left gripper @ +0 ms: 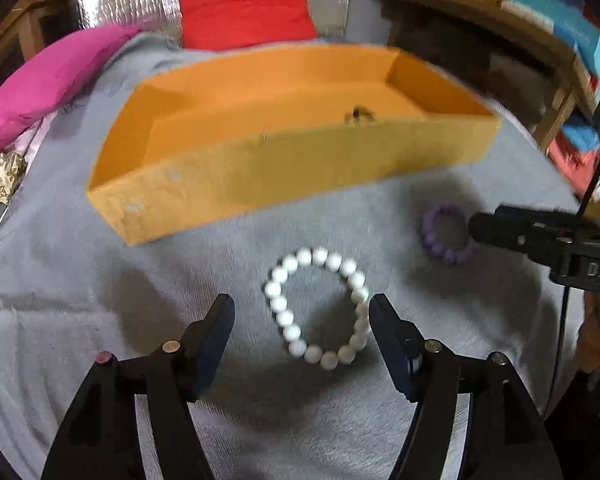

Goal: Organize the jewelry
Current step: 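Grasp the white bead bracelet with the left tool while the right tool grasps the purple bracelet, then lift both bracelets and carry them over the orange box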

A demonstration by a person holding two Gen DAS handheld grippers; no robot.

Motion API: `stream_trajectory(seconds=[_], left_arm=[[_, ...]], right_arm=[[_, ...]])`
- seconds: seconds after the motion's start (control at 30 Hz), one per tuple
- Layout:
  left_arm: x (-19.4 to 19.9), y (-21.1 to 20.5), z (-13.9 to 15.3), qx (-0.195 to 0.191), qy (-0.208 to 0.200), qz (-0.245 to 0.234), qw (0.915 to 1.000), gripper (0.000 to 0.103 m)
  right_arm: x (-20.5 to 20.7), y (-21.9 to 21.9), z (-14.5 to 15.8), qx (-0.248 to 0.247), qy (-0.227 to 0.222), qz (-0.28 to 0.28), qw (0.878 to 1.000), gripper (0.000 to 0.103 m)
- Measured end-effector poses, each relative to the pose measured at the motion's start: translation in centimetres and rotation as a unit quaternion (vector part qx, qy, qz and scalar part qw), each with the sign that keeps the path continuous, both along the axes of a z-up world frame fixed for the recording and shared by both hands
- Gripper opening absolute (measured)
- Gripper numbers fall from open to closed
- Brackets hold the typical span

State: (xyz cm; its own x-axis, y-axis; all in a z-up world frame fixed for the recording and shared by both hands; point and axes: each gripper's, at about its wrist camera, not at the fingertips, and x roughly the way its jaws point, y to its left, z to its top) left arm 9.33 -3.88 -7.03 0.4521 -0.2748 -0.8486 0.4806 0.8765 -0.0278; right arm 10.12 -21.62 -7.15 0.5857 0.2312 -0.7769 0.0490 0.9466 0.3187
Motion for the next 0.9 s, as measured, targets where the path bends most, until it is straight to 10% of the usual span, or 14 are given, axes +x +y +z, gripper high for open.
stream_trajectory(seconds=[0.47,0.63,0.9], left_arm=[[0.6,2.2,-1.0,-0.003,0.032,0.024,0.9992,0.072],[0.4,2.7,-0.8,-0.014,0.021,0.026,0.9993,0.038],[1.0,2.2,-0.5,-0.053,0.032,0.018,0.9979,0.01]], right_arm=[[1.0,5.3,-1.9,-0.14,-0.006,0.052,0.989,0.059],[1.1,4.3,-1.6,-0.148,-0.007,0.034,0.988,0.013],[0.8,2.2,-1.1,-0.091,-0.004,0.023,0.996,0.01]])
